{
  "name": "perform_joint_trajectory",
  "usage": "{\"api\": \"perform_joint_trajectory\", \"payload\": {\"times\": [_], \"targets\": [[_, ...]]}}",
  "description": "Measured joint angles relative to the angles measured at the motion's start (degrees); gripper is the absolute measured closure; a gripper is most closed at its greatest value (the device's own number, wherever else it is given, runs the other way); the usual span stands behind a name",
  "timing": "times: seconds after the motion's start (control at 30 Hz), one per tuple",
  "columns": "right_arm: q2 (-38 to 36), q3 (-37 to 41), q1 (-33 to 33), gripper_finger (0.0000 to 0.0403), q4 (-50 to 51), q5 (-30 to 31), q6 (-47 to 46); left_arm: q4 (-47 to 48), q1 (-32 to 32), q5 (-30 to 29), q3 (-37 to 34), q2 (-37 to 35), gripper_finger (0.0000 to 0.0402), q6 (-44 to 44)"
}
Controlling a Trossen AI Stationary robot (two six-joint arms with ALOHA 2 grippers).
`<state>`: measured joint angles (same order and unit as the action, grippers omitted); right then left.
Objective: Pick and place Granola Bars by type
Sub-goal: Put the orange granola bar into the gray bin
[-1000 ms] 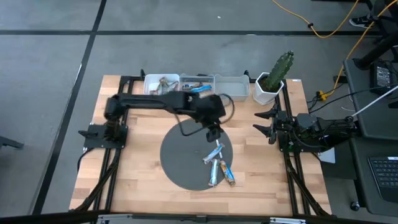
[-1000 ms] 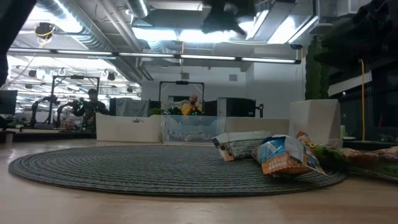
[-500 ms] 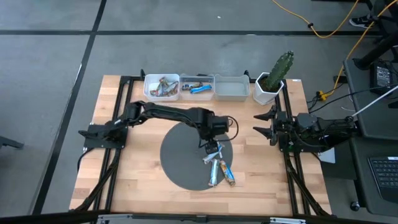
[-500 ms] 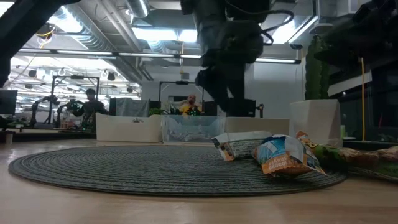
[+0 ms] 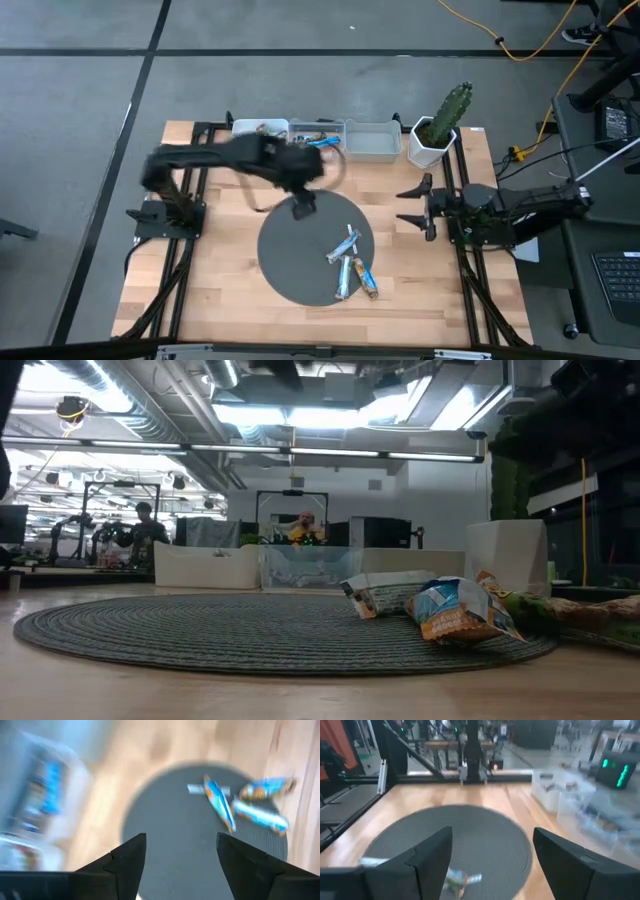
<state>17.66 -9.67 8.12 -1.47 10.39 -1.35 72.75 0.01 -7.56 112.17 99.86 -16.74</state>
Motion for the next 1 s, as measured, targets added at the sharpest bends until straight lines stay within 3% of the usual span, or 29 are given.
{"api": "perform_joint_trajectory", "payload": {"times": [0.17, 0.37, 0.53, 0.73, 0.83, 1.0], "targets": [[6.31, -3.73, 0.0, 0.0123, -1.67, 0.9, 0.15, -0.58, -0.04, -8.75, -1.86, -13.03, 0.0171, 0.91], [20.65, -17.53, 0.0, 0.0123, 11.19, -0.87, 3.79, -2.64, -0.03, -16.63, -8.85, -27.48, 0.0171, -1.47], [34.81, -33.36, 0.0, 0.0115, 23.49, -5.78, 8.1, -7.64, -0.06, -16.85, -16.49, -36.2, 0.0171, -4.09], [50.77, -50.99, 0.0, 0.0068, 40.41, -11.98, 16.1, -12.19, -2.14, -15.36, -22.38, -41.82, 0.0171, -3.57], [57.98, -55.61, 0.0, 0.0046, 43.23, -12.56, 20.02, -12.21, -3.1, -15.54, -24.21, -43.35, 0.0171, -2.03], [68.83, -56.46, 0.0, 0.0037, 41.41, -14.6, 26.0, -12.58, -3.97, -16.76, -27.89, -45.9, 0.0171, -2.48]]}}
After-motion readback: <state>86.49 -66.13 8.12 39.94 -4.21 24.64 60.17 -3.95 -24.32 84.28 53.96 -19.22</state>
